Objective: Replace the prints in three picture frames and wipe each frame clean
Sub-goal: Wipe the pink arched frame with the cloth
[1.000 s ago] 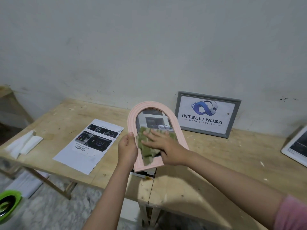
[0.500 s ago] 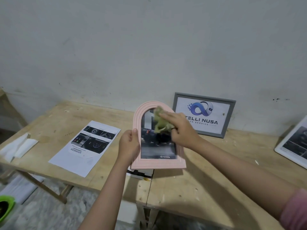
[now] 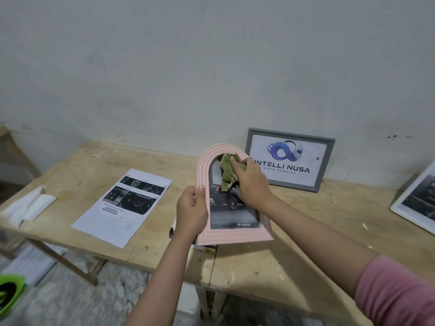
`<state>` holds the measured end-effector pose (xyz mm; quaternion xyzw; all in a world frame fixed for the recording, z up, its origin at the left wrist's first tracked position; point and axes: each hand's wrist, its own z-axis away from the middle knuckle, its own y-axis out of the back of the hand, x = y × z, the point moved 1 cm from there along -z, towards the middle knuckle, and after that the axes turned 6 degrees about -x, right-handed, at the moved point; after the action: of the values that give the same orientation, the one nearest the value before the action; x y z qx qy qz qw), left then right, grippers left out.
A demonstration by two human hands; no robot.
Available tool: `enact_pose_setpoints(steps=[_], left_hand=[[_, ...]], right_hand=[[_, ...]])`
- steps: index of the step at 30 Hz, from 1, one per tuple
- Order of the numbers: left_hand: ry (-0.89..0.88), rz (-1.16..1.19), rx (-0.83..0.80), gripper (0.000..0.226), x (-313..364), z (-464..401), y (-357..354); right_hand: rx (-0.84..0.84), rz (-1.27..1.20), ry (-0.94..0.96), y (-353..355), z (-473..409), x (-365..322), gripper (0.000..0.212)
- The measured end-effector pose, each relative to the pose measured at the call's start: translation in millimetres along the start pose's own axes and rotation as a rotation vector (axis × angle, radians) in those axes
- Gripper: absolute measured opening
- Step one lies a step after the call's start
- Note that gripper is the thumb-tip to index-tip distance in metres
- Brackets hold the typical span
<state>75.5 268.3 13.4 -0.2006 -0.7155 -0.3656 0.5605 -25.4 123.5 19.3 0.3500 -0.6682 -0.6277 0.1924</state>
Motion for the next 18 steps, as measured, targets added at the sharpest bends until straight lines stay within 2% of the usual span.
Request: enact_pose_setpoints(steps=[4, 11, 18], left_hand=[[0.016, 0.039, 0.029, 0.038, 1.9, 2.9, -3.4], [0.005, 0.042, 0.117, 0.039, 5.1, 1.7, -5.2], [0.026, 0.115, 0.259, 0.034, 7.7, -14.5, 2.0]], right_hand=[[-0.109, -0.001, -0.128, 9.5, 4.1, -3.0, 0.072], [-0.233, -0.060, -0.240, 14.4, 25.1, -3.8, 0.032], [-0.348, -0.072, -0.196, 2.7, 58.2, -10.8, 0.033]])
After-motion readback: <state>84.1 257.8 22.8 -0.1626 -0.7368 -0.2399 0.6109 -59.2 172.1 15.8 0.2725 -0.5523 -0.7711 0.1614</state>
